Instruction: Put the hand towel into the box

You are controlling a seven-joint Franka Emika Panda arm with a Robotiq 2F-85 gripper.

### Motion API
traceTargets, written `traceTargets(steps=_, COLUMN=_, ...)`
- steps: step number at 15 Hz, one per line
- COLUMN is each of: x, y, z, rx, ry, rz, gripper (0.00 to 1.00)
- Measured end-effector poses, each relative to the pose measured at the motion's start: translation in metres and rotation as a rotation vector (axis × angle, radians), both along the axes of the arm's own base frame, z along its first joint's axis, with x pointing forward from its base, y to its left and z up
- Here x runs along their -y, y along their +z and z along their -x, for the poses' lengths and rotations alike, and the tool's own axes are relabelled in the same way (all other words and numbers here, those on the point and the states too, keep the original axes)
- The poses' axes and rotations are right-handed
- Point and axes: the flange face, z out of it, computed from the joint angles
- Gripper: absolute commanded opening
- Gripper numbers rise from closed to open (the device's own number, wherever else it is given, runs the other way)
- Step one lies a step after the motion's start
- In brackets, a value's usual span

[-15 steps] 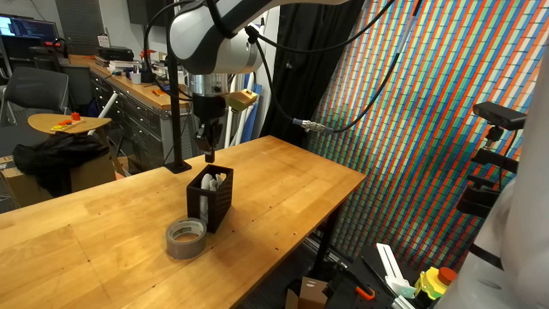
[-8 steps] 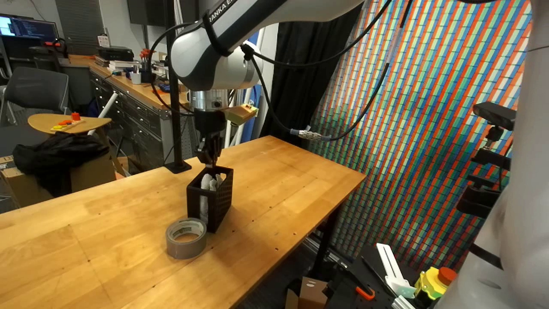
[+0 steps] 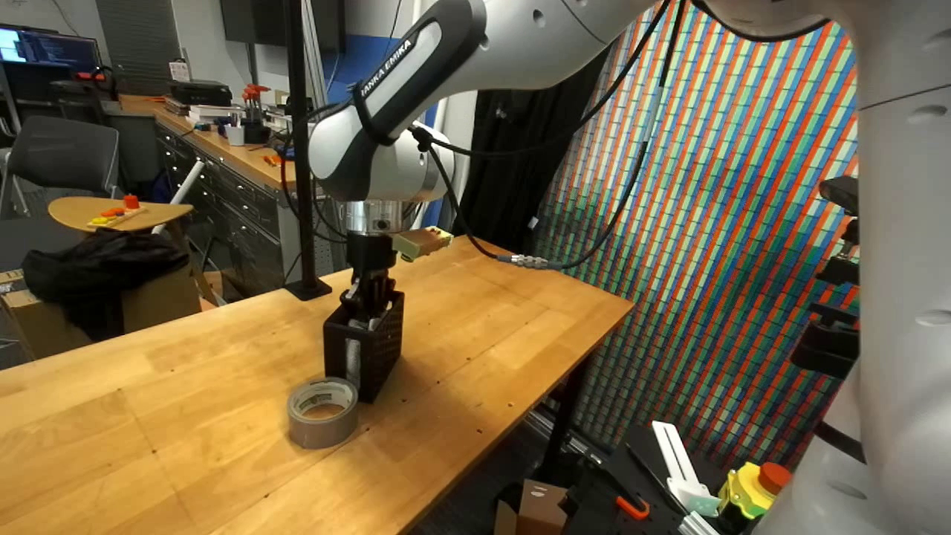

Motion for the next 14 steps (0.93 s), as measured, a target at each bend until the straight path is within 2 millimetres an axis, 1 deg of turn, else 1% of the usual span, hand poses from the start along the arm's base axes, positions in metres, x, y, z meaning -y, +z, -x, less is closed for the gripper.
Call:
traceTargets(steps=4, x=0.013, y=-0.034, z=0.005, rx=-0.056, ry=-0.072, rz=-0.074, gripper=0.03)
traceTargets(steps=6, x=0.017, y=-0.042, z=0.006, rx=-0.068, ry=-0.094, rz=-0.107, gripper=0.03)
traceTargets(steps=11, x=0.023, y=-0.043, z=0.008, rx=-0.077, ry=-0.118, rz=-0.144, gripper=0.03)
traceTargets(steps=13, x=0.024, y=-0.039, z=0.008, rx=-0.071, ry=-0.118, rz=-0.143, gripper=0.03)
traceTargets(steps=14, x=0.025, y=-0.033, z=0.007, rx=-0.062, ry=-0.115, rz=-0.138, gripper=0.03)
